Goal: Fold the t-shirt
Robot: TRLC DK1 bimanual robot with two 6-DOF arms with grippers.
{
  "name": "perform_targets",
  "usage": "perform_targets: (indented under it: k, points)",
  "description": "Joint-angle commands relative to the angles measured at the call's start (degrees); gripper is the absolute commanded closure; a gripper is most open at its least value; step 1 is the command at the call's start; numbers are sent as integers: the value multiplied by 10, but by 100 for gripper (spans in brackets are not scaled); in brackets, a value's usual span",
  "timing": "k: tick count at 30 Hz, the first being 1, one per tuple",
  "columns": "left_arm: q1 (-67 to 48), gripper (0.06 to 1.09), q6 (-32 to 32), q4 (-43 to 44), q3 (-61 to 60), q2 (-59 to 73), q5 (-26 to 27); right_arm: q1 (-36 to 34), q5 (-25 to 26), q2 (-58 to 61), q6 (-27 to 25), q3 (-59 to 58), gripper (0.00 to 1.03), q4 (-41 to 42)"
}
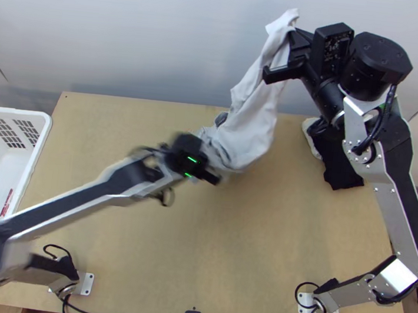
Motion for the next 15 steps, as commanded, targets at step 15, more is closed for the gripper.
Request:
perform_targets:
  k: [15]
  points:
    - [505,105,-28,-139,96,-175,346,-17,-40,-67,4,-4,100,-119]
